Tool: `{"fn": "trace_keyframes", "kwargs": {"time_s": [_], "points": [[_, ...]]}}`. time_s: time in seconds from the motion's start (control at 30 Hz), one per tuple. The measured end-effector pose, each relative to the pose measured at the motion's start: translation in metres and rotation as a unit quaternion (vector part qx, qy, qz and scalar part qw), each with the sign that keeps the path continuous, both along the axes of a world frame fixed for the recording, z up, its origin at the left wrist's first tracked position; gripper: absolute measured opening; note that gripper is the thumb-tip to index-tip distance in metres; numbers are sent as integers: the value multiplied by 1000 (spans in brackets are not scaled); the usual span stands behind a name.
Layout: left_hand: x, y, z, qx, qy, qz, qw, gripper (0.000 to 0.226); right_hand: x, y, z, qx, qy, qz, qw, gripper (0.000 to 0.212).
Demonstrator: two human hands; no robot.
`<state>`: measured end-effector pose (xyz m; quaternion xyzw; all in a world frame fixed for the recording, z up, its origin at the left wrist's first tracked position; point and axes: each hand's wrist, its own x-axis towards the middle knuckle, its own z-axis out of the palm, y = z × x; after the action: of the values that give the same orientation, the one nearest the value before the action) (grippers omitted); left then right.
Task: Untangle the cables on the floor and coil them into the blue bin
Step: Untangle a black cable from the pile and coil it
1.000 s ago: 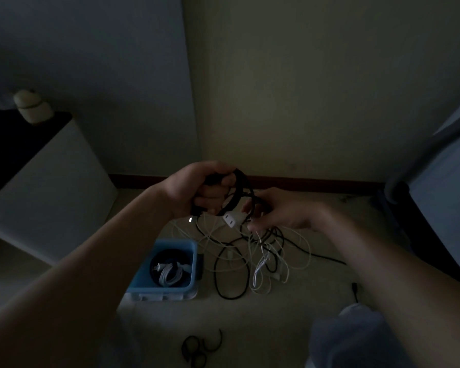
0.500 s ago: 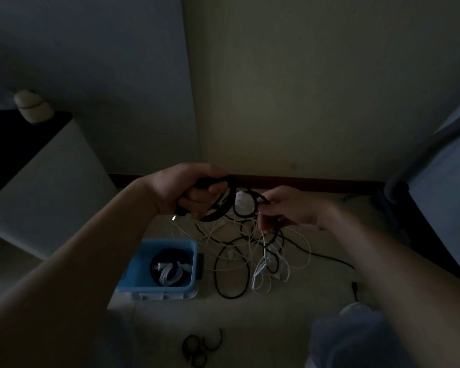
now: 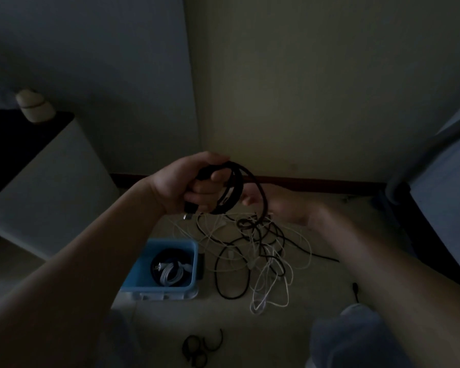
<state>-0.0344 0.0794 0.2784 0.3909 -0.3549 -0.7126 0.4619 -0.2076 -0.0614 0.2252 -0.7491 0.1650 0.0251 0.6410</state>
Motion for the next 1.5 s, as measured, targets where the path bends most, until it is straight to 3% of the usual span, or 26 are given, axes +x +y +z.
{"fn": "trace_keyframes", "kwargs": {"time_s": [0.1, 0.23, 0.37, 0.47, 0.63, 0.73, 0.83, 1.0, 1.13, 1.2, 1.33, 1.5], "points": [[-2, -3, 0, 3, 23, 113, 993, 37, 0, 6, 7, 257, -71, 14, 964, 37], [3, -5, -3, 12, 46, 204, 978, 40, -4, 2, 9, 307, -93, -86, 943, 56], [4, -3, -2, 20, 66, 191, 979, 44, 2, -5, 12, 202, -123, -262, 936, 41], [-1, -3, 1, -4, 97, 169, 981, 46, 4, -8, 5, 113, -72, -318, 939, 39], [1, -5, -2, -38, 174, 198, 964, 39, 2, -2, -2, 67, 22, -221, 973, 22], [3, -5, -6, -29, 222, 304, 926, 36, 2, 4, -3, 40, 19, -161, 986, 23], [4, -5, -7, -25, 249, 386, 888, 39, 1, 13, -7, -48, 43, -87, 994, 26], [5, -11, -13, -16, 168, 461, 871, 35, 6, 27, -8, -148, 60, -2, 987, 40], [-2, -13, -14, -1, 80, 510, 856, 30, 9, 33, -2, -108, 31, 11, 994, 27], [-10, -14, -13, 0, -5, 517, 856, 35, 7, 35, 4, -49, -20, -5, 999, 22], [-20, -15, -16, -7, -265, 472, 841, 54, 3, 35, 11, 47, -70, -2, 996, 27], [-18, -17, -26, 3, -457, 376, 806, 49, 0, 25, 17, 14, -75, -50, 996, 8]]}}
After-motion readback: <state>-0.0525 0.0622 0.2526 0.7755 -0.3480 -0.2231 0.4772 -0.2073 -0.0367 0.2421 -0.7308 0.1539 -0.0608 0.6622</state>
